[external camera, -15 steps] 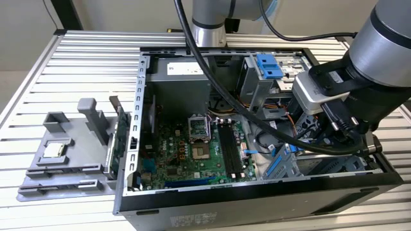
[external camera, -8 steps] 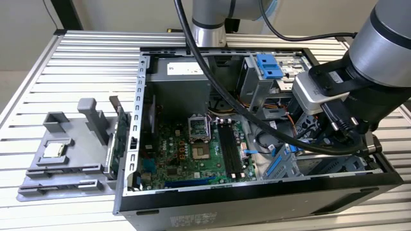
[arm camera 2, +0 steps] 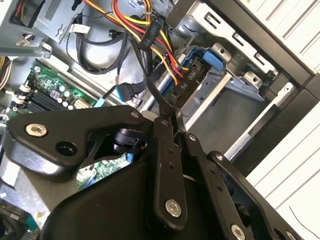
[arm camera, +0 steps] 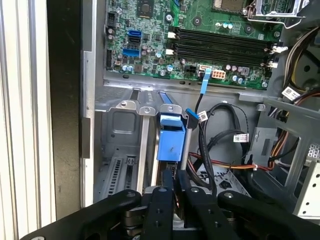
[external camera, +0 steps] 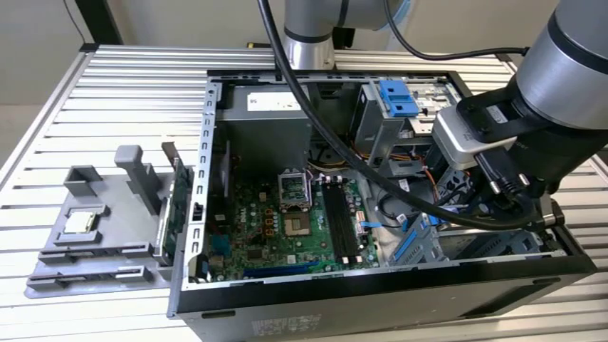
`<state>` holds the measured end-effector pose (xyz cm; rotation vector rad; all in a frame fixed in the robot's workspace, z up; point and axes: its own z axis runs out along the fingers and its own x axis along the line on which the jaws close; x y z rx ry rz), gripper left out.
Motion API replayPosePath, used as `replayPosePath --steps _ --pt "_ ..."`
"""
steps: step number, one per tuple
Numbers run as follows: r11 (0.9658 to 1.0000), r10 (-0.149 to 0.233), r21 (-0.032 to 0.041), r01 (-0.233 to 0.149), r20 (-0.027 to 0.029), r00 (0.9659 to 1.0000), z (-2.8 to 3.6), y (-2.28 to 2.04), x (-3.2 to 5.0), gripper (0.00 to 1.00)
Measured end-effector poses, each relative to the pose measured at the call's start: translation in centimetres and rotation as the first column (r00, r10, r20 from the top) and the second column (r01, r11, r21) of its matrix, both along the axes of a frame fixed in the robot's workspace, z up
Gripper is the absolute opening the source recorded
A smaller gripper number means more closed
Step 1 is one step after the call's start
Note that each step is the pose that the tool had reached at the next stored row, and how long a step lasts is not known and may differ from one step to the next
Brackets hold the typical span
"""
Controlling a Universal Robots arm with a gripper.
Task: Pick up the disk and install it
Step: 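Insert the second disk wire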
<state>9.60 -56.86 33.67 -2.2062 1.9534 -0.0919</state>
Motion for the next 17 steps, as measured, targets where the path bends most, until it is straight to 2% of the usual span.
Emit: replayPosePath --steps 7,17 --pt "1.0 -0.005 0.0006 0.005 -0.0005 1.0 0.01 -0.11 0.01 0.0" --pt "0.9987 -0.052 0.0005 0.052 -0.0005 0.9987 0.01 -0.12 0.03 0.0"
